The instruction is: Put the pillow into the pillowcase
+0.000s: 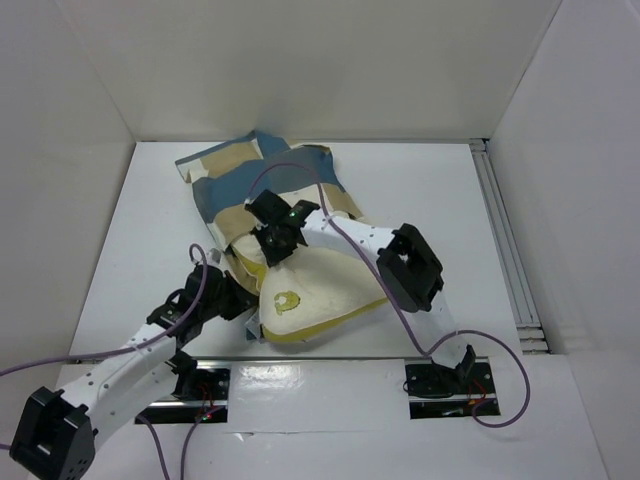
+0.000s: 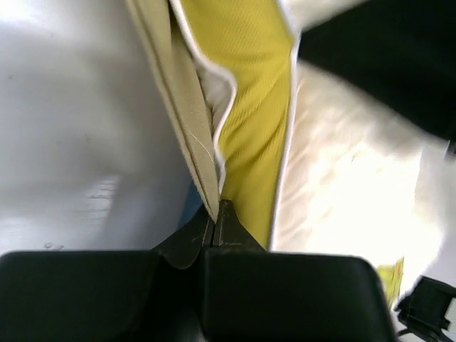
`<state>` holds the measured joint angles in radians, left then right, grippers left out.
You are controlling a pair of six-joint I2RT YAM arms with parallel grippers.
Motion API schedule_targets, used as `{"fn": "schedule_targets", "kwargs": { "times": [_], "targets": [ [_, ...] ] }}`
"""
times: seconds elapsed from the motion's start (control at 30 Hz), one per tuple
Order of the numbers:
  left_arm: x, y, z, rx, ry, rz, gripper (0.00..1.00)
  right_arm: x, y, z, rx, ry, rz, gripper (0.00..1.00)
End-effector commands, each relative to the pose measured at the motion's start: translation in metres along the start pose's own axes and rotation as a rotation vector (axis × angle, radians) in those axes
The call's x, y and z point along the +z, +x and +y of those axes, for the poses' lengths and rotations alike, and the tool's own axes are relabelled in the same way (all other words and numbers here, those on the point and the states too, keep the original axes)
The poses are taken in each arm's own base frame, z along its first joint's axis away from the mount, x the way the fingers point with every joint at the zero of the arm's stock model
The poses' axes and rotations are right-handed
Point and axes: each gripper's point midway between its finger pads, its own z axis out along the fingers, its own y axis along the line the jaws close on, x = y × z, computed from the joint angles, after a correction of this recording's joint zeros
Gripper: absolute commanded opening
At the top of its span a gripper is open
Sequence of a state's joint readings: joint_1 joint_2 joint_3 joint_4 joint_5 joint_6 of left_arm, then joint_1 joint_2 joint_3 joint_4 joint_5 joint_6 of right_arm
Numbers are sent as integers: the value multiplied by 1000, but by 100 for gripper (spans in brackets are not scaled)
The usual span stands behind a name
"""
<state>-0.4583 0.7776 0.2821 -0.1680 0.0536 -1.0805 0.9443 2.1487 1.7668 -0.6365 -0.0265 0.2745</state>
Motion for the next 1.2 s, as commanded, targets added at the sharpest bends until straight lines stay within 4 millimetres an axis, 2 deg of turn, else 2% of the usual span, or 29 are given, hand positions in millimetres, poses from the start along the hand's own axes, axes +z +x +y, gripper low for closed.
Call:
{"fn": "schedule_targets", "kwargs": {
  "times": [0.0, 0.03, 0.07, 0.1, 0.2, 0.23, 0.27, 0.3, 0.37, 0.4, 0.43, 0.5, 0.57, 0.6, 0.63, 0.67, 0.7, 0.73, 0.77, 0.8, 0.87, 0.9, 0.93, 0.97, 1.0, 1.03, 1.1, 1.13, 1.17],
  "targets": [
    [-18, -8, -43, 8, 152, -3, 0, -22, -70, -37, 106, 52, -164, 0],
    [-24, -12, -56, 14, 191, -4, 0, -42, -89, -44, 119, 77, -212, 0],
    [-36, -20, -81, 25, 258, -7, 0, -63, -109, -51, 132, 96, -269, 0],
    [-47, -25, -97, 34, 306, -19, 0, -112, -153, -55, 152, 101, -405, 0],
    [-77, -39, -141, 75, 436, -41, 0, -179, -186, -48, 139, 94, -550, 0],
    [-84, -41, -148, 81, 461, -47, 0, -178, -185, -41, 129, 85, -548, 0],
    [-87, -41, -151, 85, 473, -44, 0, -174, -180, -37, 123, 80, -541, 0],
    [-92, -40, -155, 92, 497, -41, 0, -137, -153, -30, 111, 64, -442, 0],
    [-89, -33, -151, 85, 514, -16, 0, -90, -128, -31, 130, 43, -358, 0],
    [-89, -29, -150, 61, 522, -3, 0, -43, -90, -34, 165, 30, -236, 0],
    [-86, -25, -146, 53, 519, 13, 0, -23, -83, -34, 179, 17, -227, 0],
    [-84, -11, -139, 50, 538, 61, 0, 15, -58, -44, 220, 52, -150, 0],
    [-85, -2, -136, 48, 550, 98, 0, 21, -69, -54, 246, 59, -168, 0],
    [-86, 0, -135, 52, 558, 106, 0, 10, -95, -64, 302, 42, -215, 0],
    [-86, 2, -135, 57, 571, 112, 0, 1, -110, -72, 325, 40, -254, 0],
    [-86, 6, -136, 61, 579, 137, 0, -16, -131, -79, 345, 33, -310, 0],
    [-88, 6, -140, 65, 586, 148, 0, -56, -175, -79, 364, 1, -434, 0],
    [-87, 5, -144, 77, 593, 158, 0, -82, -196, -98, 388, 20, -502, 0],
    [-90, 6, -150, 87, 610, 167, 0, -106, -210, -103, 394, 16, -548, 0],
    [-96, 2, -159, 105, 631, 162, 0, -155, -238, -110, 412, 15, -666, 0],
    [-101, 3, -167, 130, 652, 167, 0, -191, -251, -107, 411, 12, -751, 0],
    [-104, 7, -168, 146, 654, 181, 0, -199, -250, -106, 409, 7, -766, 0],
    [-107, 8, -172, 154, 665, 185, 0, -193, -236, -98, 401, 2, -738, 0],
    [-107, 8, -172, 145, 664, 188, 0, -186, -233, -91, 392, -10, -741, 0],
    [-108, 9, -170, 146, 669, 185, 0, -163, -220, -85, 385, -9, -697, 0],
    [-111, 10, -170, 136, 671, 187, 0, -118, -185, -70, 375, -18, -583, 0],
    [-114, 13, -164, 130, 653, 198, 0, -67, -149, -60, 366, -19, -474, 0],
    [-119, 13, -162, 130, 658, 185, 0, -27, -110, -58, 375, -7, -368, 0],
    [-121, 14, -160, 129, 654, 187, 0, -17, -99, -45, 373, -24, -358, 0]
  ]
}}
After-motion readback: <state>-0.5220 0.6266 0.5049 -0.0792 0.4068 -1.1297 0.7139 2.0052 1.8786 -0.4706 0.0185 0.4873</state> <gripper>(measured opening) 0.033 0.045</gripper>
